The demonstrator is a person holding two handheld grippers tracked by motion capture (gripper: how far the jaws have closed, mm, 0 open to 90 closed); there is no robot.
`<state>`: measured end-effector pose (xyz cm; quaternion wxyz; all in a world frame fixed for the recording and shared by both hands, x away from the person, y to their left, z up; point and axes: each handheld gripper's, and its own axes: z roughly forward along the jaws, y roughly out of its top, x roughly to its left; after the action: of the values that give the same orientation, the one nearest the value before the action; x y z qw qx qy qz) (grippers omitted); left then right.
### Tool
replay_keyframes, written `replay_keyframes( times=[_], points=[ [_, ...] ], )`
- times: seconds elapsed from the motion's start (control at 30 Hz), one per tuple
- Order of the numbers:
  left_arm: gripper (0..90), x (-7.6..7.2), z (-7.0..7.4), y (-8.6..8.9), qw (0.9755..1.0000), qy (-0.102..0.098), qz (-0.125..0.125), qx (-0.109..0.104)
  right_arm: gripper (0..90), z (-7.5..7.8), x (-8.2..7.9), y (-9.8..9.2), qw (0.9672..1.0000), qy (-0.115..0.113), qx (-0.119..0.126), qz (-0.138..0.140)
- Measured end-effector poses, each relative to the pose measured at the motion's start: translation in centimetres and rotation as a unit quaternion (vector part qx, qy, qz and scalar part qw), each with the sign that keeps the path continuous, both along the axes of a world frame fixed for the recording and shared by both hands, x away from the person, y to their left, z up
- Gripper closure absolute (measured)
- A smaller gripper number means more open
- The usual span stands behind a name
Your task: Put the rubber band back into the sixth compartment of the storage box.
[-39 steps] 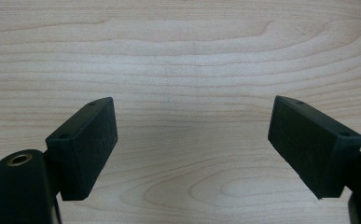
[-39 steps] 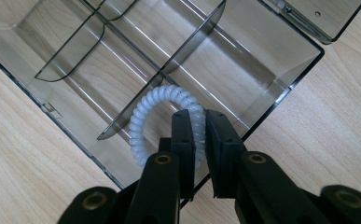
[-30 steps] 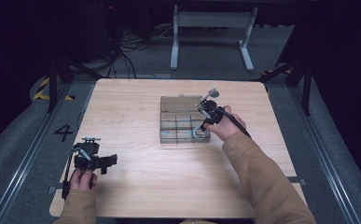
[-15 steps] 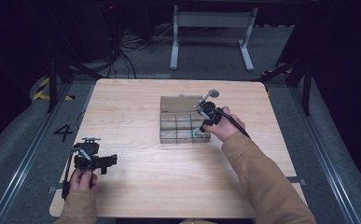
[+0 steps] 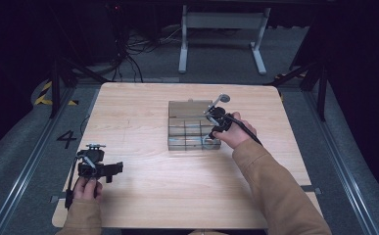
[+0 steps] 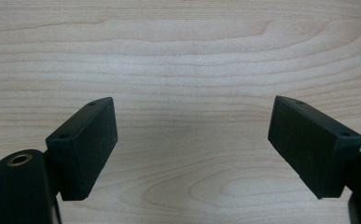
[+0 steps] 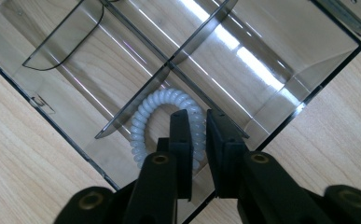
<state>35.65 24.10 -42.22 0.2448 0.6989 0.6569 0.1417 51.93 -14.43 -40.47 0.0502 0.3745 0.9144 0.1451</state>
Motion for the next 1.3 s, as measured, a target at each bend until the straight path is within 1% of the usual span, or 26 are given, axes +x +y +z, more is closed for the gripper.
replay_keyframes(
  times=[0.07,0.2,0.3,0.37,0.6,0.63,0.8,0.93,1.03,1.17,1.2,1.3],
  points=[
    [16.3,0.0,0.0,0.0,1.0,0.0,0.001,-0.001,75.7,0.1,0.0,0.0,1.0,-0.003,0.005,0.001],
    [16.3,0.0,0.0,0.0,1.0,0.001,0.001,-0.001,72.1,0.2,0.0,0.0,0.9999,-0.005,0.009,-0.002],
    [16.3,0.1,0.0,0.0,1.0,0.0,0.0,-0.001,71.7,0.5,-0.2,0.0,0.9998,-0.01,0.014,-0.004],
    [16.3,0.1,0.0,0.0,1.0,0.0,0.0,-0.002,71.5,0.8,-0.3,-0.1,0.9997,-0.015,0.019,0.001],
    [16.3,0.2,0.0,-0.2,1.0,0.0,-0.002,0.0,71.0,2.3,-1.0,-0.6,0.999,-0.028,0.035,0.0],
    [16.3,0.2,0.0,-0.2,1.0,0.0,-0.002,-0.001,71.0,2.5,-1.1,-0.8,0.9989,-0.027,0.038,0.0],
    [16.3,0.2,0.0,-0.2,1.0,0.0,-0.003,-0.001,70.5,3.9,-1.8,-1.7,0.9977,-0.034,0.058,-0.001],
    [16.3,0.2,0.0,-0.2,1.0,-0.001,-0.002,-0.001,70.1,4.6,-2.4,-2.6,0.997,-0.04,0.066,-0.001],
    [16.3,0.2,0.0,-0.2,1.0,0.0,0.0,-0.001,69.5,5.0,-2.9,-3.4,0.9963,-0.043,0.074,-0.001],
    [16.3,0.2,0.1,-0.2,1.0,-0.001,-0.002,-0.001,68.4,5.5,-3.6,-4.8,0.9952,-0.048,0.084,-0.011],
    [16.3,0.2,0.1,-0.2,1.0,-0.001,-0.001,-0.001,68.4,5.5,-3.6,-4.8,0.9952,-0.048,0.084,-0.011],
    [16.3,0.2,0.1,-0.3,1.0,-0.002,-0.002,0.0,67.6,5.8,-4.2,-5.7,0.9947,-0.052,0.088,-0.016]
  ],
)
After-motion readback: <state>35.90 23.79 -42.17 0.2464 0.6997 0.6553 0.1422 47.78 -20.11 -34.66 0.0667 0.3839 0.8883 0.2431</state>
